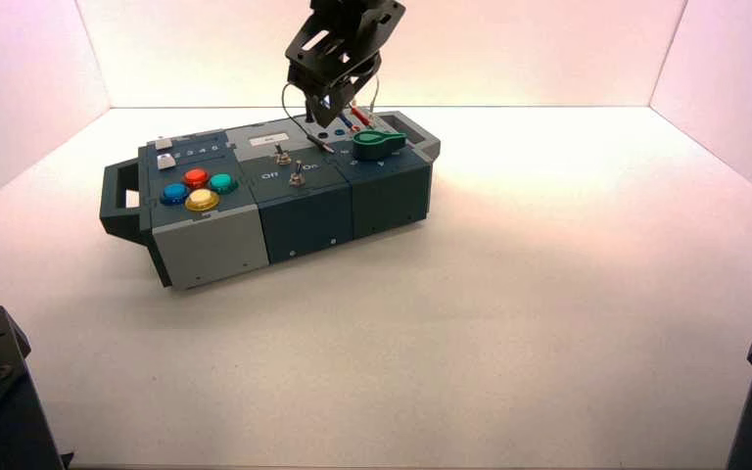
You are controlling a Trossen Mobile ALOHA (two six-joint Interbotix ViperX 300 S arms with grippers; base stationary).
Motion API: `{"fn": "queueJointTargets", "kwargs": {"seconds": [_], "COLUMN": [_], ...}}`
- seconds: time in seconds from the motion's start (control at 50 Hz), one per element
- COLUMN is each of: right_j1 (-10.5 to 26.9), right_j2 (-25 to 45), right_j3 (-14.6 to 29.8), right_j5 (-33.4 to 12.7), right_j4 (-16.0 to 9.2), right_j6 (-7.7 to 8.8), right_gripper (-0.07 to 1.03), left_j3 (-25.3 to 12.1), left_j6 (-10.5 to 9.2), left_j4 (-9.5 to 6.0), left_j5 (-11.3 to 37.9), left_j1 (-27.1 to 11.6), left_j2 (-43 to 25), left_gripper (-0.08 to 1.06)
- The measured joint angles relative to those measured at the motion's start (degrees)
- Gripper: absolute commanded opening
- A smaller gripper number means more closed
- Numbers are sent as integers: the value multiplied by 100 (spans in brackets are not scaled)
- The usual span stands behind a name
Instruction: Insert the blue wire.
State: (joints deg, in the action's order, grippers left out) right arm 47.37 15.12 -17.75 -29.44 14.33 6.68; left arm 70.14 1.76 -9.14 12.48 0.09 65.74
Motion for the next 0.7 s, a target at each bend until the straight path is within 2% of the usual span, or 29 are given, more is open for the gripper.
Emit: {"fn": "queueJointTargets", "kwargs": {"seconds": [0.12, 0.28, 0.3, 0.46, 0.54, 0.7], "right_j1": [0, -18, -18, -26, -26, -26], "right_j2": [44, 114, 132, 220, 264, 272], "right_j3": [70, 149, 167, 264, 325, 360], "right_j5": [-18, -53, -79, -281, -378, -413], "right_j4": [149, 519, 642, 1107, 1204, 1230], "right_j6": [-114, -466, -580, -940, -993, -1063], "right_gripper": [42, 42, 42, 42, 42, 42], "left_j3": [0, 0, 0, 0, 0, 0], "left_j6": [0, 0, 0, 0, 0, 0], "left_j4": [0, 0, 0, 0, 0, 0], "left_j5": [0, 0, 0, 0, 0, 0], "left_j1": [-9, -9, 0, -9, -9, 0], "left_j2": [0, 0, 0, 0, 0, 0], "left_gripper": [-3, -3, -3, -3, -3, -3]}}
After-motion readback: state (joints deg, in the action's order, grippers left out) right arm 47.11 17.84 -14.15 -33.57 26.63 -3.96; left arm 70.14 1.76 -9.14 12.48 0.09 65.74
